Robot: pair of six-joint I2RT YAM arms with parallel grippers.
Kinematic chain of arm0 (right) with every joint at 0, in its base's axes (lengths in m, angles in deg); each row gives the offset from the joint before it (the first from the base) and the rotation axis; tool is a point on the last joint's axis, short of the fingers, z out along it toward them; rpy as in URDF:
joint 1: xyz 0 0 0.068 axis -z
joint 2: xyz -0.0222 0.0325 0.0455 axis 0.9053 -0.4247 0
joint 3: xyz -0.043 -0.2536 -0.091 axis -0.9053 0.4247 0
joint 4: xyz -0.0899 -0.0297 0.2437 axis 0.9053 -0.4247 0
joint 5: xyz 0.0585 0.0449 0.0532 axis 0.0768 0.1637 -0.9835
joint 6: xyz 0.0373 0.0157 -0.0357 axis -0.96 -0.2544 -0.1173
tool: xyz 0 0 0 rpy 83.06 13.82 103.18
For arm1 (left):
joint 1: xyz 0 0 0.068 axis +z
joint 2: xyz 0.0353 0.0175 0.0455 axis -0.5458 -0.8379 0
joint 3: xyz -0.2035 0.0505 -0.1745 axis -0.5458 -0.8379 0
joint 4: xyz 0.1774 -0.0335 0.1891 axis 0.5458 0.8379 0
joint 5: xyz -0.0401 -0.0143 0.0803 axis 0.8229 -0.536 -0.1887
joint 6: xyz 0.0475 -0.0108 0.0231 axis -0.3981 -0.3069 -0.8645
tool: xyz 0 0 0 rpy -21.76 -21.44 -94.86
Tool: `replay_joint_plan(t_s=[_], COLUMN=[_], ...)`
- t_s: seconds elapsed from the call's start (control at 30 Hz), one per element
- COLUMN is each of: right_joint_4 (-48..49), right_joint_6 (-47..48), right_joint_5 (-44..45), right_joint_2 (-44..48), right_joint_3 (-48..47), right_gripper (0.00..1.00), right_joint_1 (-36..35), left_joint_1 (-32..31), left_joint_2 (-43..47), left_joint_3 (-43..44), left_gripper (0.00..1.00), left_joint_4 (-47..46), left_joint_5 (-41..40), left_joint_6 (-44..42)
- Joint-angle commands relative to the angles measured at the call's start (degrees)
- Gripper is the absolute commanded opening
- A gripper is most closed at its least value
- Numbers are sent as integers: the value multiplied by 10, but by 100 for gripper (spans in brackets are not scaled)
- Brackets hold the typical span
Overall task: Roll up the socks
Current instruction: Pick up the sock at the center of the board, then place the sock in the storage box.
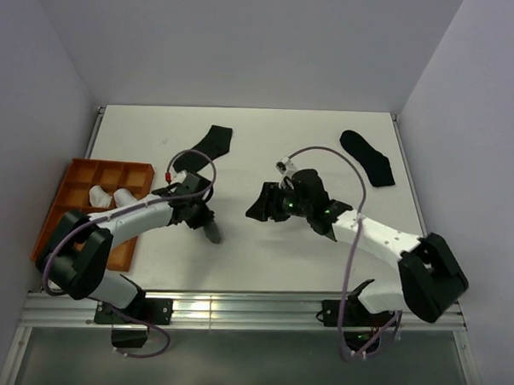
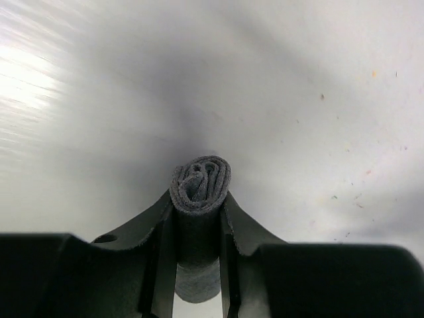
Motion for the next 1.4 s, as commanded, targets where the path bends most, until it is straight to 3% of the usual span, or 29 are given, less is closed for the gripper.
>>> replay_joint_plan(t_s=[0.0, 0.13, 0.27, 0.37, 0.67, 0.93, 1.37], right_joint_4=[-68, -74, -17, 20, 71, 113, 139], right_joint_6=[65, 79, 86, 93, 116, 119, 125], right_joint_5=[83, 105, 107, 110, 93, 88, 122], right_joint_2=[95, 180, 251, 273, 257, 243, 236], right_joint_3=[15, 51, 106, 137, 169, 194, 211], right_gripper=[65, 68, 74, 89, 90, 89, 88], right_joint_1=[-3, -3, -3, -3, -2, -3, -6], left_joint_1=[55, 135, 242, 313, 511, 559, 544], left_joint_2=[54, 86, 97, 93, 54, -2, -112], left_joint_3=[57, 106, 153, 183, 215, 238, 293], left_gripper=[4, 3, 3, 3, 1, 0, 0], left_joint_4=[101, 137, 163, 160, 122, 72, -9], left_joint_5=[-61, -79, -88, -74, -64, -90, 14], left_joint_6=[-67, -122, -167, -193, -234, -301, -225])
